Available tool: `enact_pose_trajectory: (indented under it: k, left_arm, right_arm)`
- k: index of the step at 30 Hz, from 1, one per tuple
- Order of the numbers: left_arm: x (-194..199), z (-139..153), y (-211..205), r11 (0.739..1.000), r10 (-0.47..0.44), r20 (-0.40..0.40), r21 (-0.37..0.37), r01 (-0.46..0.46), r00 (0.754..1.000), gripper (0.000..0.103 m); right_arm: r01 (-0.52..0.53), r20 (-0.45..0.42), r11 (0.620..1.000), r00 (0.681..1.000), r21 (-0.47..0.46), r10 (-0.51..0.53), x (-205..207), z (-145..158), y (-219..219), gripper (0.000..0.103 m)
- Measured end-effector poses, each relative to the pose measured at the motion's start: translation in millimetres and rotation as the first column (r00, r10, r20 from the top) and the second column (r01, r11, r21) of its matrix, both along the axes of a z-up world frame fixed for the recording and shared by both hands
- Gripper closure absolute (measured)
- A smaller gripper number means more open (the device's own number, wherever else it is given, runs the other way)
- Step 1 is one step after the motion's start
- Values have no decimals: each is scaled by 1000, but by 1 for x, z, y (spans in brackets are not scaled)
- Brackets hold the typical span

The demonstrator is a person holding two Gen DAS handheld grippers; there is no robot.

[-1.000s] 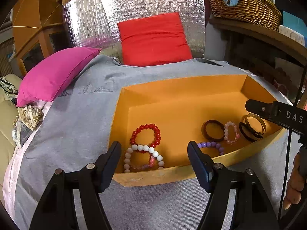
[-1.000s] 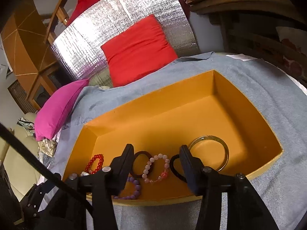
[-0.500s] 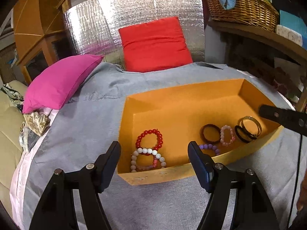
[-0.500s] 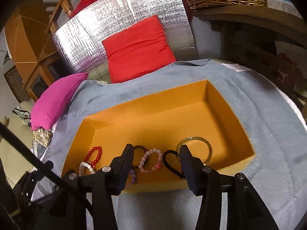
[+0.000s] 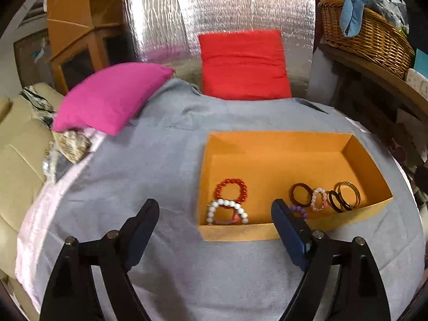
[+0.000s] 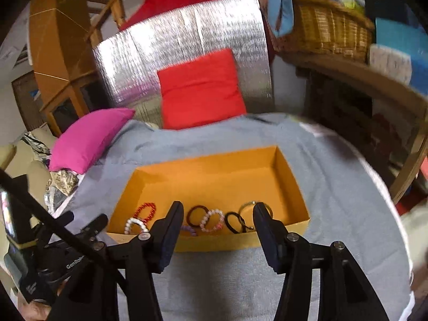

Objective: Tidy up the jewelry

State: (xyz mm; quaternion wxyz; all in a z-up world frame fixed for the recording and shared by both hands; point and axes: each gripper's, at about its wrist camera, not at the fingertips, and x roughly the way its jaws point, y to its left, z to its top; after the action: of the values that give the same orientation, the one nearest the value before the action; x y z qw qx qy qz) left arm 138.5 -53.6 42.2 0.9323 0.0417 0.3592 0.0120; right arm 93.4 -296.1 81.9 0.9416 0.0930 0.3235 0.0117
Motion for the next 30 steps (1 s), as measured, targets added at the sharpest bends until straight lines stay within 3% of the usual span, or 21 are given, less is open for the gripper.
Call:
enact_pose_trajectory:
  k: [2, 8, 19, 30]
  left_arm:
    - [-14, 10, 3, 999, 15, 65, 32, -17, 998, 17]
    - [-38, 20, 6, 997, -20, 127, 70, 11, 992, 17]
    - [-35, 20, 7, 997, -45, 130, 61, 37, 991, 17]
    - [-30, 16, 3, 997, -52, 128, 67, 44, 990, 17]
  right_arm:
    - [-5, 37, 1000, 999, -6, 5, -14, 9, 4, 39]
    - [-24, 60, 1000, 998, 18, 23, -46, 16, 15, 38]
    - [13, 48, 999, 999, -46, -10, -37, 7, 25, 37]
    - [6, 35, 999, 999, -50, -4, -21, 1, 35, 37]
